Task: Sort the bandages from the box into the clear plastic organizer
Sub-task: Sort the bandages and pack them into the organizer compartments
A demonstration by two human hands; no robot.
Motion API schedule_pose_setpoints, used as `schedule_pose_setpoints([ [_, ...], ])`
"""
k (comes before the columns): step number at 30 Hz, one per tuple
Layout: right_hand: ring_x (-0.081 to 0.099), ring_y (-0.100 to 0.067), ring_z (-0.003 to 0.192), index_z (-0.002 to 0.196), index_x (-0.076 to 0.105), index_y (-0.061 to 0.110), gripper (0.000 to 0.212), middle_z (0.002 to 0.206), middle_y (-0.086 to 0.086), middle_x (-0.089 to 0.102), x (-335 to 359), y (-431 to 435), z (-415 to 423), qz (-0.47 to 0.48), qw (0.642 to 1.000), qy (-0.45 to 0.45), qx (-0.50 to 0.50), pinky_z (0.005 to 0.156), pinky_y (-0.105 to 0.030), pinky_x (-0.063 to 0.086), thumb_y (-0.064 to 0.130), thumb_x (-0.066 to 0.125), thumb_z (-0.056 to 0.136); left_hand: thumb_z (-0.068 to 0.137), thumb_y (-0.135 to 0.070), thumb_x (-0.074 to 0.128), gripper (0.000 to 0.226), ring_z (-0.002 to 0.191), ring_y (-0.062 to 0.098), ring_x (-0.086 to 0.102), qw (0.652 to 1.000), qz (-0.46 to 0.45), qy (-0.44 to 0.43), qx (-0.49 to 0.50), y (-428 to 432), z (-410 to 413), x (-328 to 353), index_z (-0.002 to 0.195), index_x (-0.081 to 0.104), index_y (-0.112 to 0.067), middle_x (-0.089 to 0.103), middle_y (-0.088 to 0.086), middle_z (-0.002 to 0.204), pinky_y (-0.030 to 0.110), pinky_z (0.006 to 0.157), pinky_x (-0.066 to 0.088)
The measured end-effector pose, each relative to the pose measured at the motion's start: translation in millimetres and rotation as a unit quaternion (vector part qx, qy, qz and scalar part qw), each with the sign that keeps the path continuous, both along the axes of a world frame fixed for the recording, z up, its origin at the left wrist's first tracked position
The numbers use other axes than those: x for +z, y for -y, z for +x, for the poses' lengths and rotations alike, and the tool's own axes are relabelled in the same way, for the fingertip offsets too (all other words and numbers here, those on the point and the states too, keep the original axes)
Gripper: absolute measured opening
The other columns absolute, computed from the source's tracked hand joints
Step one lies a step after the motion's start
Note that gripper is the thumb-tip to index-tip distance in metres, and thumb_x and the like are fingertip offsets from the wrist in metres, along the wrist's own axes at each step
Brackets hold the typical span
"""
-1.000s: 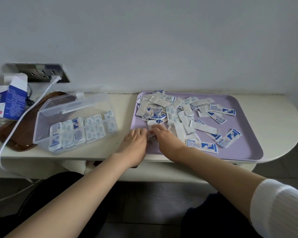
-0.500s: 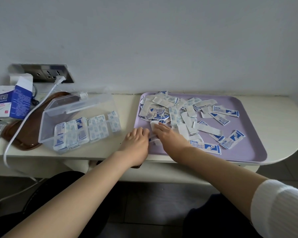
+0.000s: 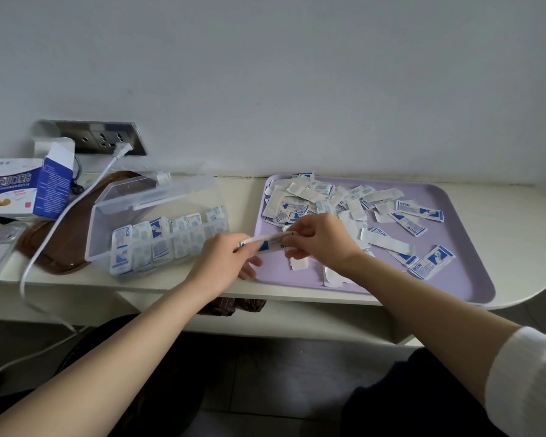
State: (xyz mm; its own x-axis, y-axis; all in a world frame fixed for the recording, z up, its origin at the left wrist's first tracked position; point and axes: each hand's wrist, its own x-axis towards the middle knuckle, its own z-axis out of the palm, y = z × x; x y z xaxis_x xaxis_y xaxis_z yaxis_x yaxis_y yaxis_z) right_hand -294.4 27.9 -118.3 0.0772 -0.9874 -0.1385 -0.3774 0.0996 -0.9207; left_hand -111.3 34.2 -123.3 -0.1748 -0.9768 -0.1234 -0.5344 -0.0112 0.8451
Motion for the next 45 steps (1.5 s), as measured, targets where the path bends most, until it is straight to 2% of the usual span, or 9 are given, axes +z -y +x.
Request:
schedule_pose_setpoints([
  [4, 0.067, -0.011, 0.052, 0.086, 0.064, 0.001, 0.004, 0.08, -0.018, 0.069, 3.3, 1.4, 5.2, 0.057, 0.994, 0.092, -0.027, 0.062, -0.023, 0.059, 0.002, 0.066, 0.083, 0.096, -0.009, 0.048, 0.019, 0.056, 0.022, 0.067, 0.996, 0.026, -0.083, 0.023, -3.5, 5.5, 5.9, 0.084, 0.062, -0.015, 0.071, 0.013, 0.074, 0.026, 0.053, 0.055],
  [10, 0.067, -0.009, 0.054, 0.101, 0.064, -0.003, 0.016, 0.084, -0.018, 0.069, 5.0, -3.9, 15.1, 0.073, 0.995, 0.067, 0.013, 0.063, -0.021, 0.059, 0.004, 0.063, 0.086, 0.1, -0.01, 0.037, 0.019, 0.056, 0.024, 0.061, 0.997, 0.045, -0.062, -0.007, -11.2, 7.2, 8.1, 0.088, 0.05, -0.016, 0.062, 0.009, 0.07, 0.029, 0.056, 0.054],
  [13, 0.068, -0.012, 0.059, 0.093, 0.062, 0.004, 0.007, 0.082, -0.014, 0.071, 8.6, -7.6, 20.3, 0.059, 0.997, 0.014, 0.055, 0.066, -0.023, 0.059, 0.009, 0.062, 0.088, 0.098, -0.011, 0.043, 0.023, 0.057, 0.022, 0.064, 1.0, 0.016, -0.009, -0.002, -11.9, 17.9, 10.1, 0.084, 0.056, -0.023, 0.067, 0.006, 0.072, 0.027, 0.06, 0.055],
  [19, 0.064, -0.013, 0.076, 0.088, 0.066, 0.017, 0.007, 0.082, 0.002, 0.07, 2.0, -19.7, 35.0, -0.052, 0.952, -0.254, 0.164, 0.076, -0.026, 0.05, 0.024, 0.064, 0.087, 0.093, -0.01, 0.052, 0.022, 0.059, 0.011, 0.067, 0.995, -0.027, 0.092, -0.031, -22.1, 42.7, 12.7, 0.09, 0.069, -0.025, 0.069, 0.007, 0.068, 0.016, 0.06, 0.052],
  [22, 0.06, -0.009, 0.08, 0.096, 0.068, 0.015, 0.011, 0.085, 0.003, 0.068, 1.5, -25.1, 46.1, -0.065, 0.952, -0.236, 0.182, 0.078, -0.018, 0.046, 0.02, 0.064, 0.087, 0.093, -0.01, 0.052, 0.022, 0.058, 0.01, 0.065, 0.99, -0.04, 0.121, -0.054, -27.4, 55.7, 15.6, 0.093, 0.072, -0.02, 0.068, 0.008, 0.068, 0.015, 0.059, 0.051],
  [29, 0.063, -0.006, 0.068, 0.091, 0.072, 0.014, 0.009, 0.076, -0.001, 0.072, 0.7, -35.3, 75.8, -0.111, 0.962, -0.168, 0.185, 0.076, -0.028, 0.052, 0.016, 0.067, 0.085, 0.096, -0.016, 0.05, 0.019, 0.068, 0.014, 0.063, 0.985, -0.055, 0.134, -0.099, -38.3, 79.2, 28.9, 0.091, 0.067, -0.023, 0.067, 0.006, 0.071, 0.029, 0.07, 0.05],
  [34, 0.051, -0.009, 0.079, 0.09, 0.073, 0.014, 0.013, 0.081, -0.003, 0.069, 9.1, -30.2, 100.2, -0.212, 0.924, -0.258, 0.184, 0.069, -0.021, 0.038, 0.021, 0.062, 0.088, 0.097, -0.019, 0.048, 0.013, 0.07, 0.019, 0.06, 0.973, -0.106, 0.179, -0.097, -33.7, 93.0, 34.8, 0.092, 0.061, -0.019, 0.061, 0.005, 0.073, 0.04, 0.069, 0.049],
  [41, 0.06, -0.026, 0.076, 0.084, 0.071, 0.016, 0.021, 0.078, -0.007, 0.068, 45.2, -6.0, 141.3, -0.238, 0.903, -0.314, 0.171, 0.069, -0.039, 0.049, 0.029, 0.056, 0.09, 0.094, -0.02, 0.051, 0.009, 0.074, 0.018, 0.061, 0.967, -0.196, 0.161, -0.038, -18.7, 128.5, 51.3, 0.096, 0.059, -0.018, 0.062, -0.005, 0.076, 0.043, 0.066, 0.049],
  [45, 0.057, -0.028, 0.073, 0.084, 0.072, 0.014, 0.021, 0.072, -0.011, 0.065, 67.4, 10.2, 158.2, -0.257, 0.885, -0.356, 0.152, 0.067, -0.039, 0.048, 0.027, 0.056, 0.091, 0.094, -0.023, 0.051, 0.01, 0.054, 0.022, 0.052, 0.958, -0.237, 0.161, 0.002, -10.8, 149.5, 59.3, 0.086, 0.052, -0.017, 0.054, 0.0, 0.061, 0.035, 0.05, 0.04],
])
